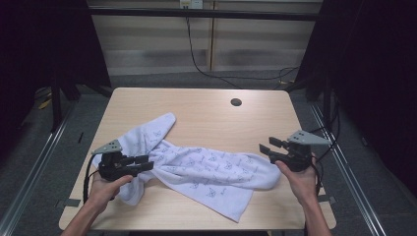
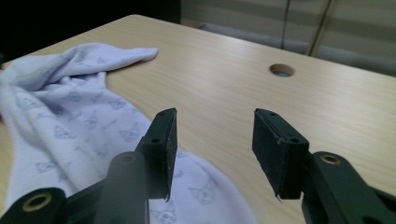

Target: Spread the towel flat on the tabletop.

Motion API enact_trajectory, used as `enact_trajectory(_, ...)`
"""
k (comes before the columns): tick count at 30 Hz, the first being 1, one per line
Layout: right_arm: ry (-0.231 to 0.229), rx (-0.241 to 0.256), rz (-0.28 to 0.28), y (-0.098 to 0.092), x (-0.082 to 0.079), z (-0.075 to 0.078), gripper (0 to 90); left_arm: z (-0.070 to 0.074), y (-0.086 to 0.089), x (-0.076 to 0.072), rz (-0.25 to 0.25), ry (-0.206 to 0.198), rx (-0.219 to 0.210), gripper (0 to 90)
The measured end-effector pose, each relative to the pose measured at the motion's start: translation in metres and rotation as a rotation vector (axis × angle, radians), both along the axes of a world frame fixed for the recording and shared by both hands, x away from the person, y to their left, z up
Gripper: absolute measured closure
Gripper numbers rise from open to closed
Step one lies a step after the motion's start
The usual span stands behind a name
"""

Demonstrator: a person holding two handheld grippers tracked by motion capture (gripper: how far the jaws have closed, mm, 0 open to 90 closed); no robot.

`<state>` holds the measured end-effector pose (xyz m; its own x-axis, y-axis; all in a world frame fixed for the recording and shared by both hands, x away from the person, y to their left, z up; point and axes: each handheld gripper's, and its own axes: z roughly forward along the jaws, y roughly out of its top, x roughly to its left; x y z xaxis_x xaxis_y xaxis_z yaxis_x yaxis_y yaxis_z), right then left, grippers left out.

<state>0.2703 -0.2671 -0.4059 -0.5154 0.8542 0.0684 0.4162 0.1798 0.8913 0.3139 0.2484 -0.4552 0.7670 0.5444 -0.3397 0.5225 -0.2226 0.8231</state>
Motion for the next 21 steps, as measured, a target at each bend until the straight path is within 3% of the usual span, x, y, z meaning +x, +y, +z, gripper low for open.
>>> enact_trajectory(1, 0.015, -0.013, 0.013, 0.006, 0.003, -0.004, 52.1, -0.009, -0.003, 0.005, 0.016, 0.024, 0.036, 57.5)
enact_trajectory(3, 0.036, -0.017, 0.030, 0.012, 0.006, -0.010, 52.1, -0.015, -0.004, 0.008, 0.023, 0.033, 0.061, 58.2)
enact_trajectory(6, 0.103, -0.040, 0.095, 0.035, 0.020, -0.033, 52.1, -0.036, -0.008, 0.010, -0.017, 0.076, 0.143, 68.6)
enact_trajectory(8, 0.123, -0.038, 0.124, 0.049, 0.029, -0.043, 50.5, -0.046, -0.012, 0.008, -0.047, 0.087, 0.182, 75.7)
enact_trajectory(9, 0.143, -0.065, 0.150, 0.063, 0.039, -0.052, 47.8, -0.047, -0.013, 0.006, -0.060, 0.078, 0.187, 80.4)
enact_trajectory(11, 0.161, -0.074, 0.179, 0.076, 0.049, -0.060, 46.1, -0.045, -0.013, 0.004, -0.072, 0.076, 0.189, 81.9)
enact_trajectory(18, 0.231, -0.118, 0.233, 0.101, 0.065, -0.084, 43.8, -0.049, -0.009, 0.003, -0.060, 0.093, 0.164, 80.8)
enact_trajectory(19, 0.246, -0.136, 0.239, 0.103, 0.065, -0.088, 44.4, -0.049, -0.010, 0.002, -0.058, 0.091, 0.163, 80.5)
enact_trajectory(21, 0.258, -0.171, 0.231, 0.103, 0.063, -0.094, 56.3, -0.048, -0.009, 0.002, -0.059, 0.082, 0.172, 80.2)
